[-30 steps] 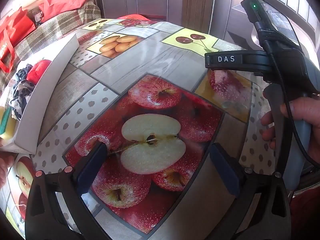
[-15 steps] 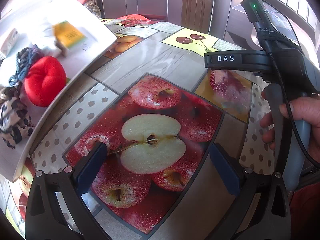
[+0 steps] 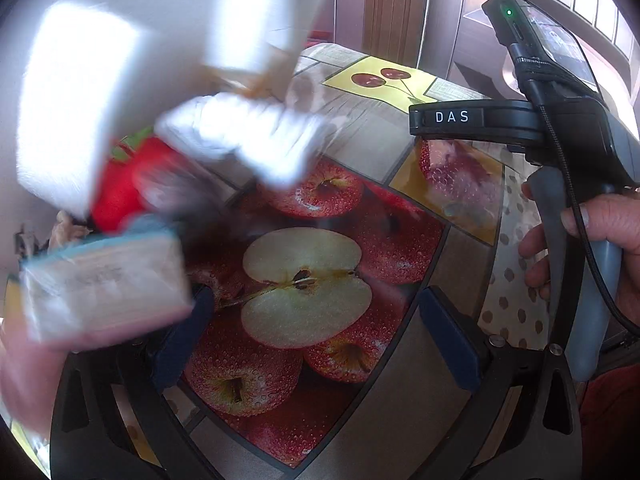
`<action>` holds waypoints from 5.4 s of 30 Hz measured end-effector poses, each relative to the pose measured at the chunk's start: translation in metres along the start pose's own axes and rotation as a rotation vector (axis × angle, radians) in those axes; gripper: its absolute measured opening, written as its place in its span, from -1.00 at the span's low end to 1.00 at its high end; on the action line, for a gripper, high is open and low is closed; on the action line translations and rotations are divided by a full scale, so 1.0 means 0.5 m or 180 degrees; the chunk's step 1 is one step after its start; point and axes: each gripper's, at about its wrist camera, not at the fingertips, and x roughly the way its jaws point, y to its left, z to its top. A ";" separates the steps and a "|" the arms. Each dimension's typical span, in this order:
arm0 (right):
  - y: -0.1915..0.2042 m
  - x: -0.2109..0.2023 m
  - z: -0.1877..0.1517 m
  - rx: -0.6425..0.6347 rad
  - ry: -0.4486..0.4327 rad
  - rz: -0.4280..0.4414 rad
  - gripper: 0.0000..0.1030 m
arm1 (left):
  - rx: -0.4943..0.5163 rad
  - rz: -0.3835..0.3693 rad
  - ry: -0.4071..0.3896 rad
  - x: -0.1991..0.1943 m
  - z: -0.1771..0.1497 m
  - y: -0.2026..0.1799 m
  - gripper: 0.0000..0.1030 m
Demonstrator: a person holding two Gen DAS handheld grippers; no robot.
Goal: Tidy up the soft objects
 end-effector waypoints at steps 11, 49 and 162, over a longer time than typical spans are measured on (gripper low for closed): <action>0.002 -0.004 0.002 -0.0001 -0.0004 -0.0002 1.00 | 0.0001 0.0000 0.0001 -0.004 0.001 -0.003 0.99; 0.003 -0.004 0.002 -0.0003 -0.0003 -0.0013 1.00 | 0.0001 0.0001 -0.0001 -0.004 0.001 -0.004 0.99; 0.069 -0.227 -0.050 -0.2058 -0.0220 0.1830 0.75 | -0.1136 0.0520 -0.0183 -0.249 -0.139 0.154 0.16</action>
